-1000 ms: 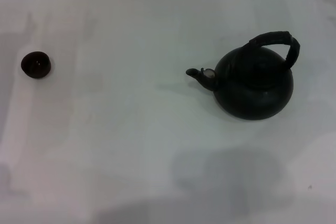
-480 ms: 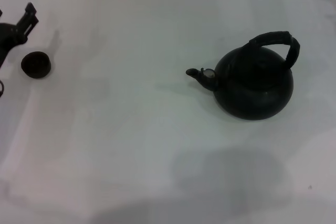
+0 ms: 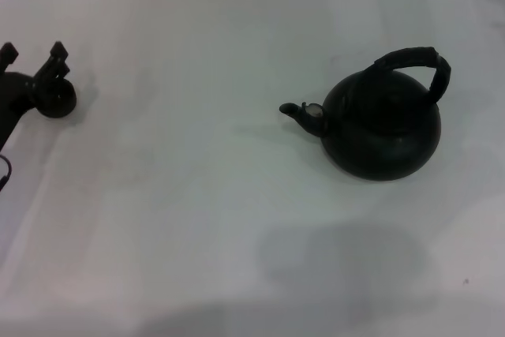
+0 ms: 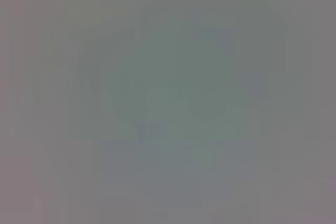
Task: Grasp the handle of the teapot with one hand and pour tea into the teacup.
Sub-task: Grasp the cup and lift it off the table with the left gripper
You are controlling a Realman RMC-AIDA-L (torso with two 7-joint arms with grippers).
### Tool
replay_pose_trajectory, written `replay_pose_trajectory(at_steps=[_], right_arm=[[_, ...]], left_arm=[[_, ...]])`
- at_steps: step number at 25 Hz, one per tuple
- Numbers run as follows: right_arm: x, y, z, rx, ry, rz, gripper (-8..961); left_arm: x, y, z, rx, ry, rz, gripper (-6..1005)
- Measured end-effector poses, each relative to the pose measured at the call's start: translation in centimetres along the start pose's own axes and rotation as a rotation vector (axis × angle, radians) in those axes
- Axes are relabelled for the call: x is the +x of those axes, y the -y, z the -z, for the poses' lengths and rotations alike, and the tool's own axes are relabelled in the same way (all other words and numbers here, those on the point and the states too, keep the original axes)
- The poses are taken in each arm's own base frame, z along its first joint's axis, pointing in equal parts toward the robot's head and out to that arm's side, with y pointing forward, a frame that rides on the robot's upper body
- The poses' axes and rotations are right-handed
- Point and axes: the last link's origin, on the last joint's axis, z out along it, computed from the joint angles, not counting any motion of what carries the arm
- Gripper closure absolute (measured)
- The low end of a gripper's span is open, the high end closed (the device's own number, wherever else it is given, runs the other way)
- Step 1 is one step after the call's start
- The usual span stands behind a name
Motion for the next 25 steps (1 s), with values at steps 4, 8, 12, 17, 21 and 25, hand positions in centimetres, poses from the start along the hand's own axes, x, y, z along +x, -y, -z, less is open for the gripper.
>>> replay_pose_trajectory(at_steps=[4, 8, 12, 17, 21, 25], right_arm=[[-0.1, 0.4, 0.0, 0.017, 0.004, -0.010, 103], [-0.1, 0.5, 0.0, 0.019, 0.004, -0.009, 103], [-0.1, 0.5, 0.0, 0.019, 0.004, -0.008, 103], [-0.2, 0.4, -0.1, 0.018, 0.006, -0.008, 103], [-0.2, 0.5, 0.0, 0.018, 0.005, -0.008, 103], [-0.1, 0.5, 0.0, 0.020, 0.004, -0.008, 103]], left_arm=[[-0.3, 0.0, 0.9, 0.002, -0.007, 0.020, 124], [-0.9, 0.2, 1.6, 0.016, 0.015, 0.053, 124], [-1.4, 0.5, 1.7, 0.032, 0.047, 0.051, 124], [-1.8, 0.4, 1.3, 0.021, 0.089, 0.036, 124], [-2.1, 0.2, 1.1, 0.011, 0.119, 0.023, 123], [-2.3, 0.2, 1.1, 0.014, 0.133, 0.020, 124]])
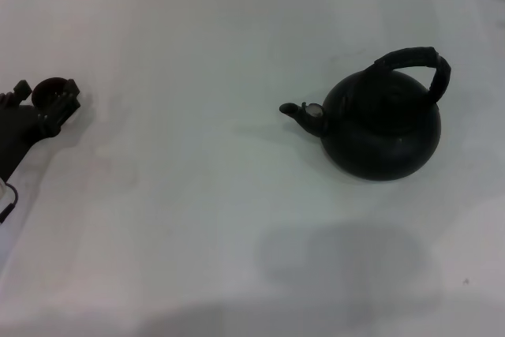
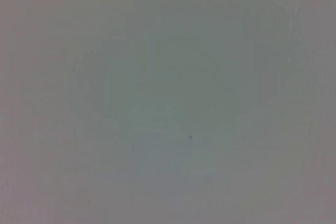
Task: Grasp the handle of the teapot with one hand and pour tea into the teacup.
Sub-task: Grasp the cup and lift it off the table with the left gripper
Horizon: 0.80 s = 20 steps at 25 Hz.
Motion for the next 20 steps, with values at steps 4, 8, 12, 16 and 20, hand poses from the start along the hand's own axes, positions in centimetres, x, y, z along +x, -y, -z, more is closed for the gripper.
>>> replay_pose_trajectory(at_steps=[4, 8, 12, 16, 20], right_arm=[[0.06, 0.07, 0.06, 0.002, -0.001, 0.000, 104], [0.13, 0.16, 0.13, 0.003, -0.003, 0.000, 104], [0.19, 0.23, 0.19, 0.005, -0.004, 0.000, 104], [0.21, 0.24, 0.20, 0.005, -0.005, 0.000, 104], [0.20, 0.23, 0.20, 0.005, -0.004, 0.000, 104]], left_arm=[[-0.17, 0.12, 0.00, 0.008, 0.012, 0.000, 124], [-0.30, 0.25, -0.06, 0.017, 0.024, -0.001, 123], [-0.25, 0.26, -0.41, 0.020, 0.034, -0.005, 124], [-0.19, 0.30, -0.76, 0.023, 0.045, -0.014, 124], [-0.27, 0.40, -0.93, 0.029, 0.059, -0.019, 125]])
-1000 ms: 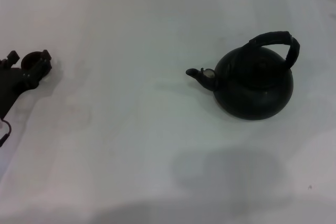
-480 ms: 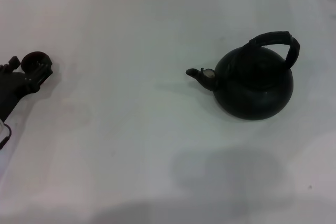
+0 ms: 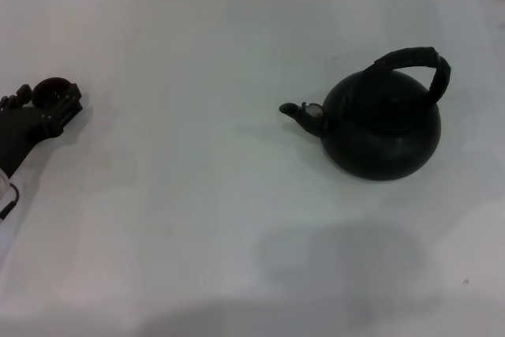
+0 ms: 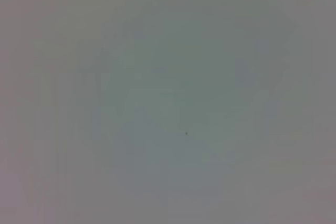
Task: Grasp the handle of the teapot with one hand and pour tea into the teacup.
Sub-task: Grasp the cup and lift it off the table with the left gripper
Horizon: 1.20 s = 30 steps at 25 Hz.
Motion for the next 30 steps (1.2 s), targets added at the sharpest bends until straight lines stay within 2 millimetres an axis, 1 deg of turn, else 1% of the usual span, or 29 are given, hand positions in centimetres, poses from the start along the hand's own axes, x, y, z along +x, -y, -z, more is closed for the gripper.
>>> replay_pose_trajectory(at_steps=[9, 14, 18, 23, 30], right_arm=[[-0.12, -0.14, -0.12, -0.003, 0.003, 0.000, 104], [-0.12, -0.14, -0.11, -0.003, 0.003, 0.000, 104], [-0.01, -0.01, -0.01, 0.000, 0.000, 0.000, 104], [0.03, 0.04, 0.03, 0.001, -0.001, 0.000, 104], [-0.07, 0.22, 0.00, 0.003, 0.001, 0.003, 104]], left_arm=[[0.05, -0.07, -0.14, -0.005, 0.004, -0.002, 126], [-0.01, 0.11, -0.20, 0.010, 0.009, 0.043, 126], [0.02, 0.24, -0.02, 0.013, 0.001, 0.041, 127], [0.05, 0.03, -0.12, -0.001, 0.006, 0.027, 226], [0.56, -0.19, -0.46, -0.014, -0.013, 0.021, 267]])
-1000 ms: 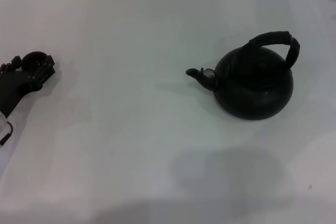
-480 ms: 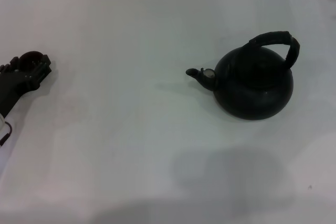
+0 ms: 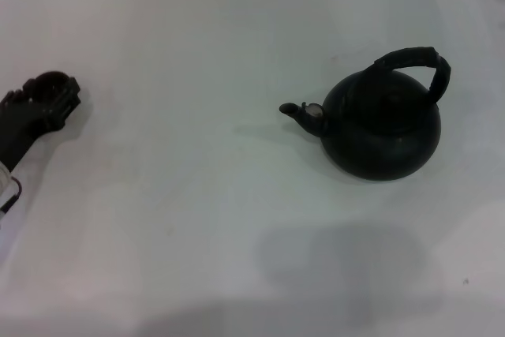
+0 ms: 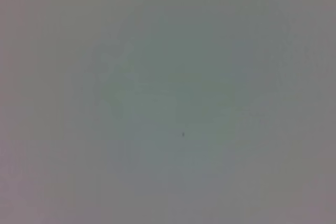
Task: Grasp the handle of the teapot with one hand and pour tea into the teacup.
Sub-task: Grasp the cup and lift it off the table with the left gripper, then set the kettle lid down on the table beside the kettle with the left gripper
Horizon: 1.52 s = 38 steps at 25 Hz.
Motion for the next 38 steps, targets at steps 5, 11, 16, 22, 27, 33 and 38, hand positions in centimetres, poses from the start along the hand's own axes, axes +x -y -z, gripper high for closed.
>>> replay_pose_trajectory(at_steps=[5, 11, 16, 22, 27, 33, 38], right_arm=[[-0.1, 0.1, 0.0, 0.001, 0.001, 0.001, 104], [-0.3, -0.1, -0.2, -0.004, 0.006, 0.001, 105], [-0.4, -0.3, -0.4, -0.007, 0.009, 0.001, 105], [-0.5, -0.2, -0.4, -0.007, 0.011, 0.003, 105], [-0.7, -0.1, -0.5, -0.006, 0.014, 0.005, 105], [-0.9, -0.1, -0.6, -0.007, 0.022, 0.009, 105], [-0.8, 0.0, -0.5, -0.004, 0.022, 0.008, 105]], left_arm=[[1.5, -0.9, -0.6, -0.054, -0.067, -0.007, 290], [2.0, -5.6, -2.8, -0.287, -0.027, -0.101, 291], [1.1, -8.4, -3.2, -0.427, 0.048, -0.159, 290], [0.4, -8.7, -2.5, -0.445, 0.071, -0.110, 291], [-0.9, -8.8, -1.1, -0.457, 0.100, -0.079, 291], [-1.2, -8.7, -0.9, -0.453, 0.107, -0.087, 290], [-1.6, -8.9, -1.2, -0.451, 0.141, -0.113, 290]])
